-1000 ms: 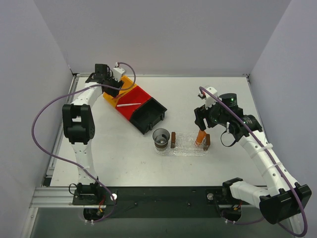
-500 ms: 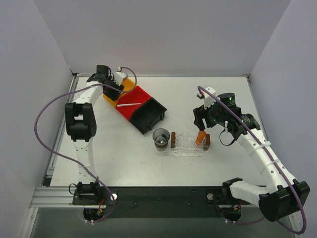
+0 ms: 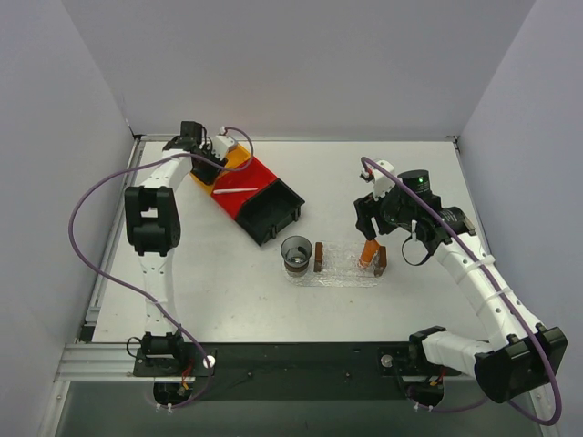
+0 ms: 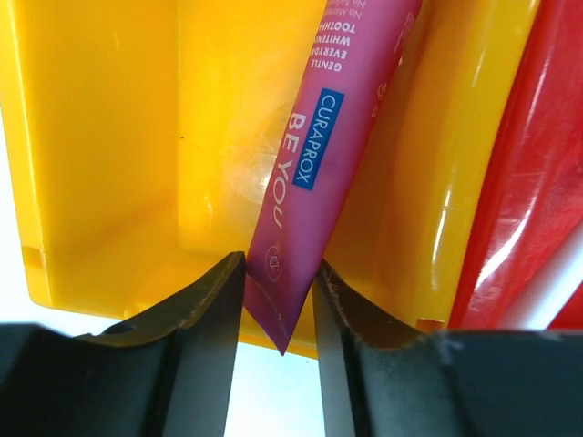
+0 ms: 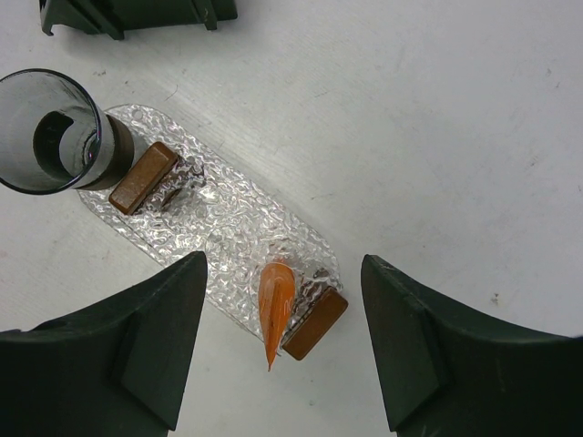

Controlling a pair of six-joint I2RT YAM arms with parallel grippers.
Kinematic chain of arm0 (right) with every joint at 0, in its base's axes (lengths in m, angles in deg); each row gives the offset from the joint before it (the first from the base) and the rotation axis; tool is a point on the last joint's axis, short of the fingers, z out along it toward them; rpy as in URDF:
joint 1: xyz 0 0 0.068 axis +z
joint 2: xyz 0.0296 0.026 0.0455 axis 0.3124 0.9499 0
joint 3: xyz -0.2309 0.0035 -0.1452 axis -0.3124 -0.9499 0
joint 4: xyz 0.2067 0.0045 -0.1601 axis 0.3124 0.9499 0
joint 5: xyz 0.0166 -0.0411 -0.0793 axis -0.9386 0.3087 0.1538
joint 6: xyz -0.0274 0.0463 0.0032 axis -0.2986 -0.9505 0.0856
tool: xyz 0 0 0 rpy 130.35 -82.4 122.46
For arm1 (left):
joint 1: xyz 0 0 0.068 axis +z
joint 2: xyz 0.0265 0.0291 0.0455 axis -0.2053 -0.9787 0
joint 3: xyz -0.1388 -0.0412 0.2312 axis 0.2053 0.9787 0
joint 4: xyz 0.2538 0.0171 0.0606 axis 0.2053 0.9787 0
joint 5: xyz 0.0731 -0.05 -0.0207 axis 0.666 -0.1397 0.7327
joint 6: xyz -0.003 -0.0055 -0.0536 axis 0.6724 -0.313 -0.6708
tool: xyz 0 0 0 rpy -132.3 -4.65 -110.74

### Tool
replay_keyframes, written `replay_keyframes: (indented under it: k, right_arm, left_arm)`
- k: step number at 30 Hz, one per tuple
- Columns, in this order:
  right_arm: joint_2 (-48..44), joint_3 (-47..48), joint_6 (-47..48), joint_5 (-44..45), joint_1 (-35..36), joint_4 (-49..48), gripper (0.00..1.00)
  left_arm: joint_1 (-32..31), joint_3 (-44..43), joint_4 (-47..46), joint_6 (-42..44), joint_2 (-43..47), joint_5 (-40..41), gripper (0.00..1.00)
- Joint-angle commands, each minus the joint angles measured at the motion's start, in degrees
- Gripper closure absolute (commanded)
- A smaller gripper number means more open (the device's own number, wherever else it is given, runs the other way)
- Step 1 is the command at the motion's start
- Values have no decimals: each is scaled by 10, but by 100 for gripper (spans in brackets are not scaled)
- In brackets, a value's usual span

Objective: Prepare toiletry sets of a toothbrush and toothpaste on the tray

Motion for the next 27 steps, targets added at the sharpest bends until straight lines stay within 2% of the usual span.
replay_keyframes:
  k: [1,5,6,9,11,18,27]
  right_arm:
    - [6,0,-6,-9,-2,-13,37]
    - [8,-4,-8,-10,-2,-14,38]
    - [8,-5,-7,-11,-3,-14,38]
    - [6,-5,-7,-11,-2,-14,38]
    - [4,-4,-7,-11,-2,-14,38]
    - [-2,-2,-8,-12,-2,-14,38]
    - [-18,-2,-8,-10,-2,-10,38]
  left_arm:
    - [2,-3,-2,13,2,-12,59]
    - [2,20,-22,0,23,-13,71]
    - [2,23,-21,-1,29,-13,79]
    - [2,24,-13,-7,37,-10,89]
    - [2,26,-10,-10,41,-5,99]
    - [2,36,-26,-18,73,7,100]
    - [1,-36,-11,14,93,-15,100]
